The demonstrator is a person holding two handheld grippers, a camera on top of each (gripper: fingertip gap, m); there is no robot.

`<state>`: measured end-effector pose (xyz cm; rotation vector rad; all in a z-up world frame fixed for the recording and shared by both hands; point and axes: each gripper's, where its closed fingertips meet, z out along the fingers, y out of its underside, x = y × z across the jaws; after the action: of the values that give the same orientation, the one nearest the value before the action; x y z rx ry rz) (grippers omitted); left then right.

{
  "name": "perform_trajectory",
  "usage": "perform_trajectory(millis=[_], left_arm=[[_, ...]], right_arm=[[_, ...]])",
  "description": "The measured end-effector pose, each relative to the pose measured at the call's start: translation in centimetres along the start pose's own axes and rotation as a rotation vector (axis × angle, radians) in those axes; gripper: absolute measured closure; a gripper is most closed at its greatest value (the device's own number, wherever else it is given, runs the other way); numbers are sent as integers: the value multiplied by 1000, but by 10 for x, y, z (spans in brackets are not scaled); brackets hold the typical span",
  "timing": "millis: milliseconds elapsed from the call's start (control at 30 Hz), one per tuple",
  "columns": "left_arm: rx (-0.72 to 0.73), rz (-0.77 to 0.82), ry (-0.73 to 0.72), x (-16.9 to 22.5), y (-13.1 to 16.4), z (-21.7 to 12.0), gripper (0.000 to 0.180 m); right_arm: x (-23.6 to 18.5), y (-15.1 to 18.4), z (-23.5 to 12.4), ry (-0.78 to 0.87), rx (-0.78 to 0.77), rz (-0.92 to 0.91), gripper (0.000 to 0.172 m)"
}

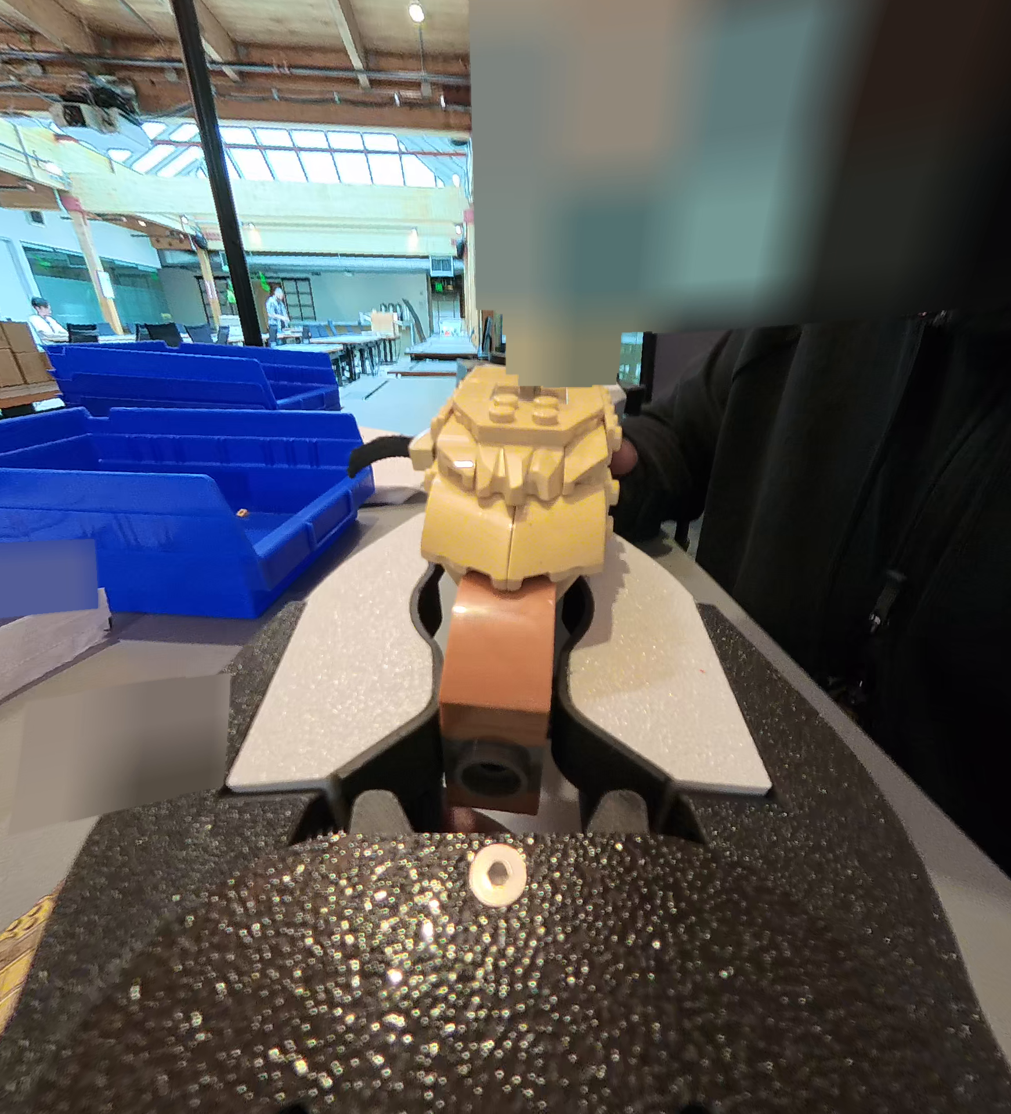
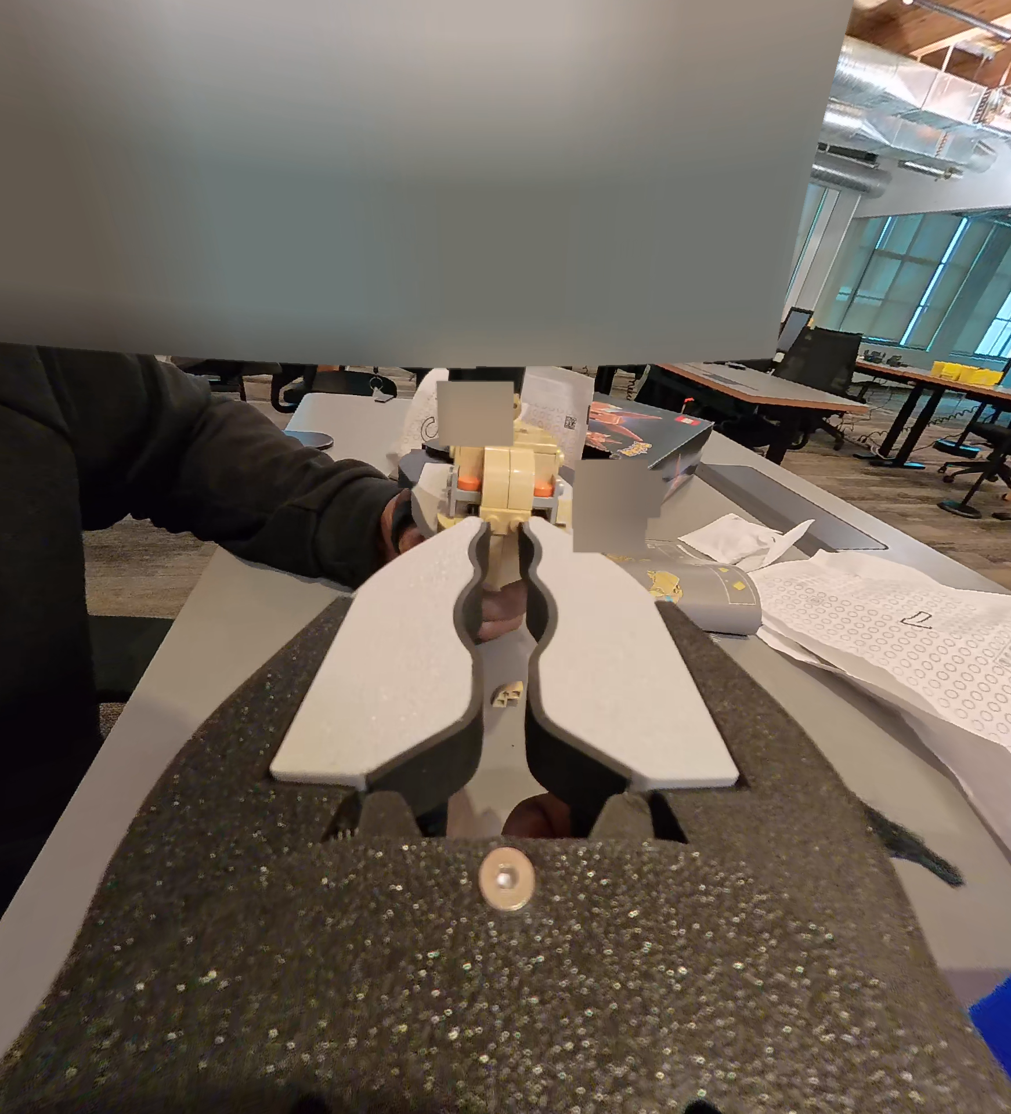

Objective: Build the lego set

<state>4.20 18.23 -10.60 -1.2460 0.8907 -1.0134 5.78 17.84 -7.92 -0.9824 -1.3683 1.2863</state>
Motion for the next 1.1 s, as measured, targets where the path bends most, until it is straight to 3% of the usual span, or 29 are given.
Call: perform_trajectory(millis=[633,700,1100], left_arm=[[-62,26,-43,-5,7,-2,143],[-72,21,-56,-6,8,-2,143],[-154,56,-18,0,18,-3,143]], right_arm=[[3,11,-1,-34,-52,55,163],[3,13,-1,-42,-56,65,171],[-3,15,-1,-92,-71,74,171]])
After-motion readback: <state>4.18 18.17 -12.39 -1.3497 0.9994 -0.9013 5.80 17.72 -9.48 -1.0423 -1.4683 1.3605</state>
